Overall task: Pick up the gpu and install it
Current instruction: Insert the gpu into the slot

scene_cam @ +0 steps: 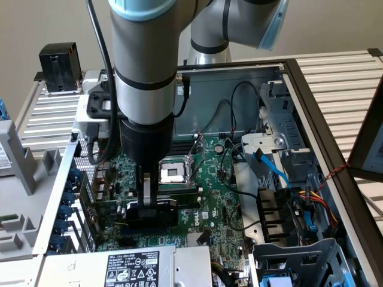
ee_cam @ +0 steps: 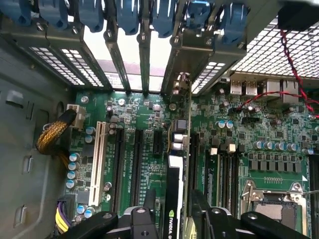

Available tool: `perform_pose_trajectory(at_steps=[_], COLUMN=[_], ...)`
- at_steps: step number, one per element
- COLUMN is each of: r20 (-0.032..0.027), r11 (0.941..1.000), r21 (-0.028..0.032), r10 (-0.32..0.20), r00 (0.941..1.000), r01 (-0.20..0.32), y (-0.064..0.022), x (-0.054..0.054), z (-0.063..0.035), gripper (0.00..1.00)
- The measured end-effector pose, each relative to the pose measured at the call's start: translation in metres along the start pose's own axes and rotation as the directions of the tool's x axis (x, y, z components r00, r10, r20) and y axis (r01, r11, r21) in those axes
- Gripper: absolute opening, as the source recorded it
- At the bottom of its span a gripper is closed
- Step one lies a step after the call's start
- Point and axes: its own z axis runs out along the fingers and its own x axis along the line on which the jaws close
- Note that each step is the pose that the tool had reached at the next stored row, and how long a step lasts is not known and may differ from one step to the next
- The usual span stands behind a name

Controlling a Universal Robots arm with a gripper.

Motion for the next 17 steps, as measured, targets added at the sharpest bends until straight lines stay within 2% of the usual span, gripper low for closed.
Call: perform_pose_trajectory(at_steps=[12,17], r20=[-0.0004,-0.0002], r11=[1.0,1.0], r21=[-0.0001,-0.0001], r10=[0.0,0.0], r00=[1.0,1.0], r01=[0.0,0.0], y=[0.0076,0.0079], x=[-0.003,-0.004], z=[-0.054,-0.0561], gripper=[0.42,0.42])
